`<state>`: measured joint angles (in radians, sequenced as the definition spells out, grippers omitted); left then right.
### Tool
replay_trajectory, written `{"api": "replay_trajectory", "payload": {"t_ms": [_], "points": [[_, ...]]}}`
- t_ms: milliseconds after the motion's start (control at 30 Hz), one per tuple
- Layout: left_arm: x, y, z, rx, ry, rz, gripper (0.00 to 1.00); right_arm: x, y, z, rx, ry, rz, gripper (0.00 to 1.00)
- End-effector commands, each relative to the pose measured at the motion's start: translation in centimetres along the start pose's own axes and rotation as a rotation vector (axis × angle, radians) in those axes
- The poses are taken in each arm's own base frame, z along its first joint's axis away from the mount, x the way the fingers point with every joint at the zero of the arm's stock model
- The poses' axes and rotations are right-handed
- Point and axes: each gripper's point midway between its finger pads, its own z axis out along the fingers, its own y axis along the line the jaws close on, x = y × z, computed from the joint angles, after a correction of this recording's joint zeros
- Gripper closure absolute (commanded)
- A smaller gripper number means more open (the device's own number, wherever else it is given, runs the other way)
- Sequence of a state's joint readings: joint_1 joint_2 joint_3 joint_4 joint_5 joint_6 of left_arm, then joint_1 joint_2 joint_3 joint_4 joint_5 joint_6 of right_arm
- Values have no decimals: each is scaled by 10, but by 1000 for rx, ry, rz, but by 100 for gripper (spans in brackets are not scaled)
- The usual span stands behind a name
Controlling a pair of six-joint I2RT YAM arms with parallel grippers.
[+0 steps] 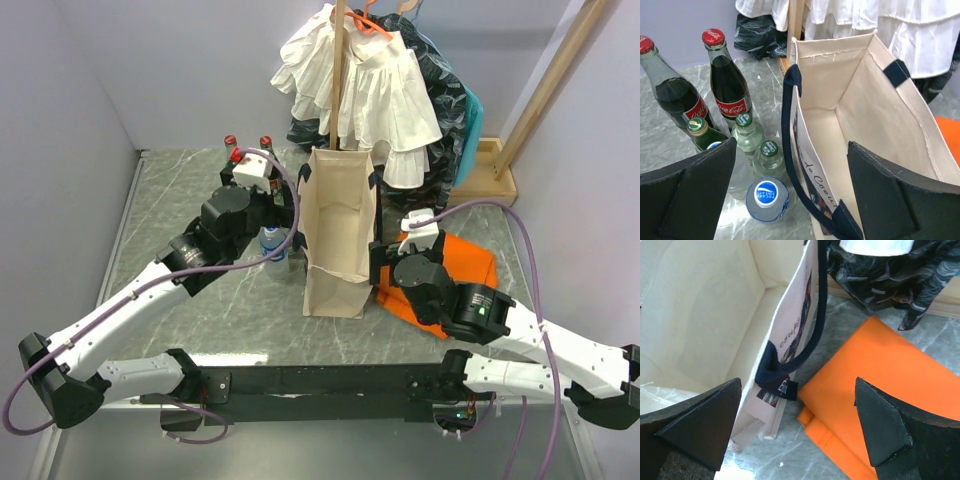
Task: Take the beverage out of the canvas bag
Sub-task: Reset both arms
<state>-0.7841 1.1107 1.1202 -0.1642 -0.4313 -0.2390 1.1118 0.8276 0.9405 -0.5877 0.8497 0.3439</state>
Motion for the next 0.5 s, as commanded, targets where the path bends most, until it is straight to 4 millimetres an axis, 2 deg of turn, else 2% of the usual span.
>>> {"api": "replay_trajectory", "payload": {"t_ms": [0,167,233,400,467], "points": [[-30,-12,-10,90,2,25,4,-14,-14,-7,44,-41,38,0],[-38,-21,-15,164,36,35,4,-17,-24,-10,74,-61,42,0],[-47,-23,-17,181,27,20,4,-16,-27,-11,81,-65,39,0],[-60,-16,-23,188,-4,-15,4,-18,-40,-15,126,-85,55,0],[-65,-5,-24,156,-19,-38,4,-19,-44,-16,136,-92,62,0]]}}
